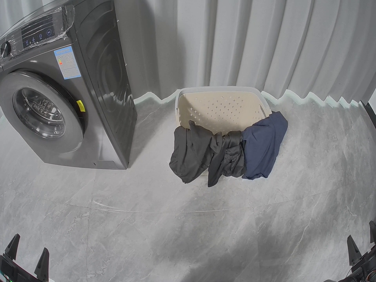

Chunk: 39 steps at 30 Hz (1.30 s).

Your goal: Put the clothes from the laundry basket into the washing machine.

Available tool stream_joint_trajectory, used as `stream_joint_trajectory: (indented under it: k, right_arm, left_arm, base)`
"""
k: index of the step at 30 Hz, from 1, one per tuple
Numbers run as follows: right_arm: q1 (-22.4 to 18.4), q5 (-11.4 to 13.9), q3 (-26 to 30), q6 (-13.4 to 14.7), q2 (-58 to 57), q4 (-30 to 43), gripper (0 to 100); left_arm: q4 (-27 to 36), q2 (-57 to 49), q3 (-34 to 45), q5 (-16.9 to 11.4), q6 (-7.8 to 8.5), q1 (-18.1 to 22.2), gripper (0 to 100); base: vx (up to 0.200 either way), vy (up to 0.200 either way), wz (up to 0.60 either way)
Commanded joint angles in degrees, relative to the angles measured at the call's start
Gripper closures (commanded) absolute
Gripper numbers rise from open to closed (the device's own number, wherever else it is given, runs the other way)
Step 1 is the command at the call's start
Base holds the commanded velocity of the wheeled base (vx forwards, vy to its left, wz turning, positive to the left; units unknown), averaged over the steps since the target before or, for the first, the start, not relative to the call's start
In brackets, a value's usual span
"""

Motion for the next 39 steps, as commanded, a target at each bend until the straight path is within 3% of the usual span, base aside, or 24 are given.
stream_joint_trajectory:
  k: [1,10,25,39]
  right_arm:
    - [0.0,0.0,1.0,0.0,-0.9,0.0,0]
    - [0.0,0.0,1.0,0.0,-0.9,0.0,0]
    - [0.0,0.0,1.0,0.0,-0.9,0.0,0]
    - [0.0,0.0,1.0,0.0,-0.9,0.0,0]
  left_arm:
    - [0.0,-0.8,0.9,0.1,-0.11,0.0,0]
    - [0.0,-0.9,0.9,0.1,-0.28,0.0,0]
    - [0.1,-0.8,0.9,-0.3,-0.28,0.0,0]
    - [0.1,-0.8,0.9,-0.3,-0.46,0.0,0]
  base:
    - [0.0,-0.2,0.0]
    - [0.0,-0.022,0.0]
    - [0.2,0.2,0.0]
    - [0.0,-0.029,0.0]
